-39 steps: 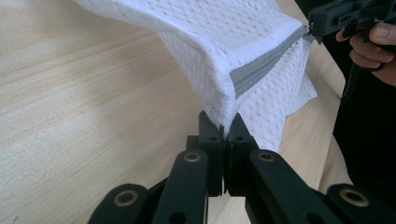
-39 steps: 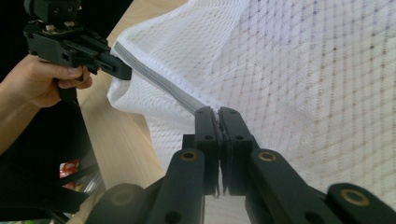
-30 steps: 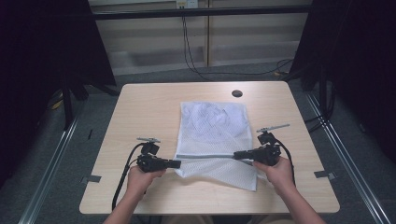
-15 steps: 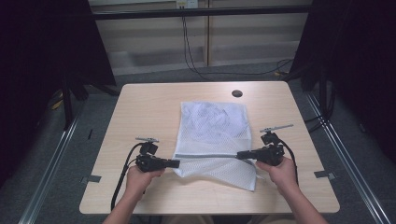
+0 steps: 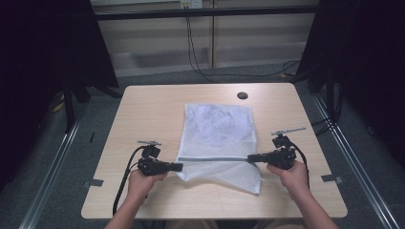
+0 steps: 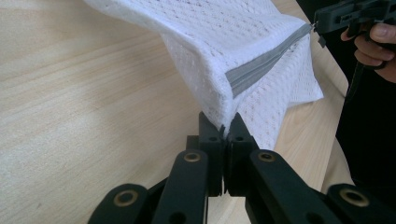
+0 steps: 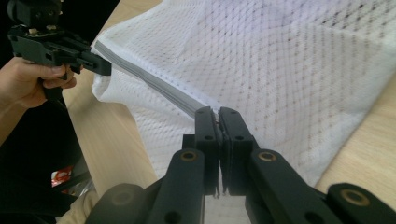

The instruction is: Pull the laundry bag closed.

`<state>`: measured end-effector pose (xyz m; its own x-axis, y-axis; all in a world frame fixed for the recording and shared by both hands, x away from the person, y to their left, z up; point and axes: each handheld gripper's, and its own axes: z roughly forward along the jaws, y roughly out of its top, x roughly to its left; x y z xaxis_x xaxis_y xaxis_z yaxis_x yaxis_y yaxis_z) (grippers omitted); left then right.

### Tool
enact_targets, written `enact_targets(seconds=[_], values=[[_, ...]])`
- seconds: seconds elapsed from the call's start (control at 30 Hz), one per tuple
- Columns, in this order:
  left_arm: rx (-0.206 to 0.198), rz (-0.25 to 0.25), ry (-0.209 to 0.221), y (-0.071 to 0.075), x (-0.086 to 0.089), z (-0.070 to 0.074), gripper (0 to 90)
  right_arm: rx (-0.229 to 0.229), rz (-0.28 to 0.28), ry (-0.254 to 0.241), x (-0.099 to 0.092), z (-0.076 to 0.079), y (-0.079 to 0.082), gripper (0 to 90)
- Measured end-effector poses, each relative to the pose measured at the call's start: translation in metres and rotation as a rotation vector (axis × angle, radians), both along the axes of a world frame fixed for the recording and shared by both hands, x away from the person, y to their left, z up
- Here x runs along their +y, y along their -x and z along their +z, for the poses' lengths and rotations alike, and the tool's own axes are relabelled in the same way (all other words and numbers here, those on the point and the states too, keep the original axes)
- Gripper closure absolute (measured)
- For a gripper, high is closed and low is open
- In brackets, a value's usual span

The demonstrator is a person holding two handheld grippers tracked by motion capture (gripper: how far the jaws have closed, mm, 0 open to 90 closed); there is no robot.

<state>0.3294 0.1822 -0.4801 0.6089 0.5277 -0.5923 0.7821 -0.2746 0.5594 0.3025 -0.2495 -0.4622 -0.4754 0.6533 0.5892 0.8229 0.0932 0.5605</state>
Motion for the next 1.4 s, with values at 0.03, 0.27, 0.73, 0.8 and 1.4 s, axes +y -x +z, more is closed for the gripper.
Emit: enact_targets(seconds=[0.03,0.27,0.73,0.8,1.4], values=[[0.0,0.0,-0.001,0.0,0.0,0.0,88.5,-0.004,0.0,0.001,0.0,0.0,0.0,86.8],[-0.005,-0.004,-0.006,-0.001,0.002,0.0,88.5,-0.001,-0.003,0.01,-0.002,0.001,0.001,86.9],[-0.003,0.008,-0.005,-0.001,0.002,0.001,88.6,-0.001,-0.024,0.002,-0.01,0.001,0.002,86.9],[-0.002,0.007,-0.002,-0.001,0.003,0.001,88.6,-0.002,-0.031,-0.004,-0.013,0.001,0.002,86.9],[0.005,0.005,0.002,-0.003,0.002,0.0,88.5,-0.007,-0.064,0.0,-0.025,0.002,0.007,86.9]])
